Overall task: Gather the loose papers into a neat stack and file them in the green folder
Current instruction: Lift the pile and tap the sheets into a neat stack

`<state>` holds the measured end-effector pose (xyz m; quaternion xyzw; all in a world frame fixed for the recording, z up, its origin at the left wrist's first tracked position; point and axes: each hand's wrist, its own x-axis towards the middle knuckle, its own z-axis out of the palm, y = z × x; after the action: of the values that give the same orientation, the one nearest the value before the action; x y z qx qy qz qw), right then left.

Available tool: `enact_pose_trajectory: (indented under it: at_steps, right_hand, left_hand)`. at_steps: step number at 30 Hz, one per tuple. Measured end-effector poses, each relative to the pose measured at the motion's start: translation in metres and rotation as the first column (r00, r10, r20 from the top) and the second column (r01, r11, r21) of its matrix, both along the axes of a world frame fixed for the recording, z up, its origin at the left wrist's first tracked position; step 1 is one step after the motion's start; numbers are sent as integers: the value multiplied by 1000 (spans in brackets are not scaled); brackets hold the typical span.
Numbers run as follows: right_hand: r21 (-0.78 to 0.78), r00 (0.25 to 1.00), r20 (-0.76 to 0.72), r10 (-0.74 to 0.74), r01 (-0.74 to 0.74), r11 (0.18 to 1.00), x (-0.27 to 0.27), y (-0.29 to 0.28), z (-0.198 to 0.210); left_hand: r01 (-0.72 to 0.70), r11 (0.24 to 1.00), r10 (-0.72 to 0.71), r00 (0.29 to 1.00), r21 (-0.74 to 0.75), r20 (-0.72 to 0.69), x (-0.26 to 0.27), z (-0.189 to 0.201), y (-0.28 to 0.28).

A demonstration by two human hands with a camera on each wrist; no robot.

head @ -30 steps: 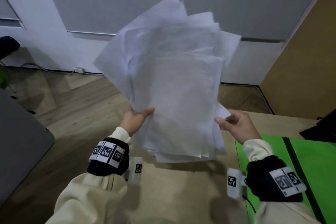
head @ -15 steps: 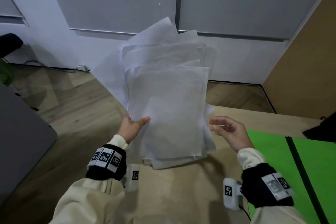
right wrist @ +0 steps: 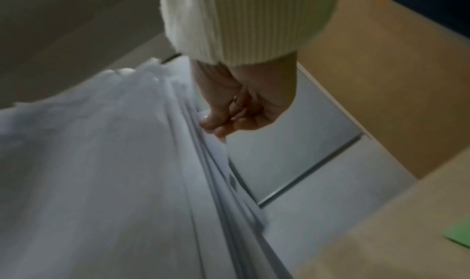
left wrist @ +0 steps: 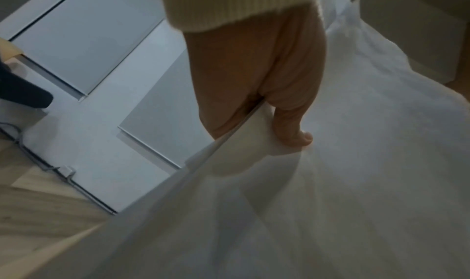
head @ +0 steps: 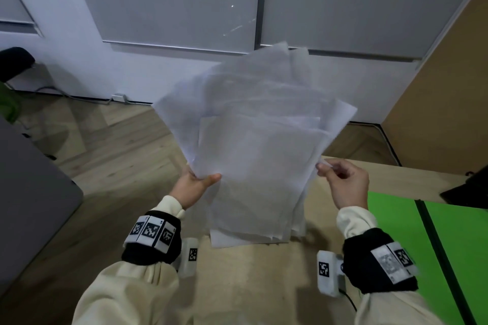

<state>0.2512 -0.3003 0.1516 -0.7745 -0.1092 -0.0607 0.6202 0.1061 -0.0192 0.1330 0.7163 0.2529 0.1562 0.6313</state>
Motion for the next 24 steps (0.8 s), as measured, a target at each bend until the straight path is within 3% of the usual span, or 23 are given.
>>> enact_pose_trajectory:
  at_steps: [3, 5, 8, 12, 14, 18, 21, 24]
  right_hand:
    - [120, 991, 133, 15, -31, 992, -2, 5, 28]
    - [188, 986, 133, 101, -125, 974, -3, 8, 40]
    - [218, 937, -29, 347, -333, 917, -1, 4, 30]
    - [214, 759, -359, 542, -498, 840, -4, 2, -7]
    - [187, 766, -387, 513, -480, 857, -10, 9, -12]
    - [78, 900, -314, 303, -294, 953, -10, 24, 4]
    - [101, 963, -201, 178, -161, 982, -10, 27, 18]
    - [69, 963, -248, 104, -89, 994, -16, 23, 14]
  left_hand:
    - [-15, 998, 14, 1000, 62, 7, 2, 0, -2]
    - [-61, 997, 62, 998, 49, -19, 4, -1, -4]
    - [-160, 987, 159, 985, -4, -67, 4, -6, -4]
    - [-149, 989, 147, 986, -15, -80, 2, -3, -5]
    - [-130, 990, 126, 990, -48, -66, 3, -3, -4]
    - [-77, 996, 76, 997, -42, -19, 8, 12, -9]
    - [-52, 998, 51, 998, 26, 40, 14, 26, -14]
    - [62, 996, -66, 996, 64, 58, 15, 38, -26]
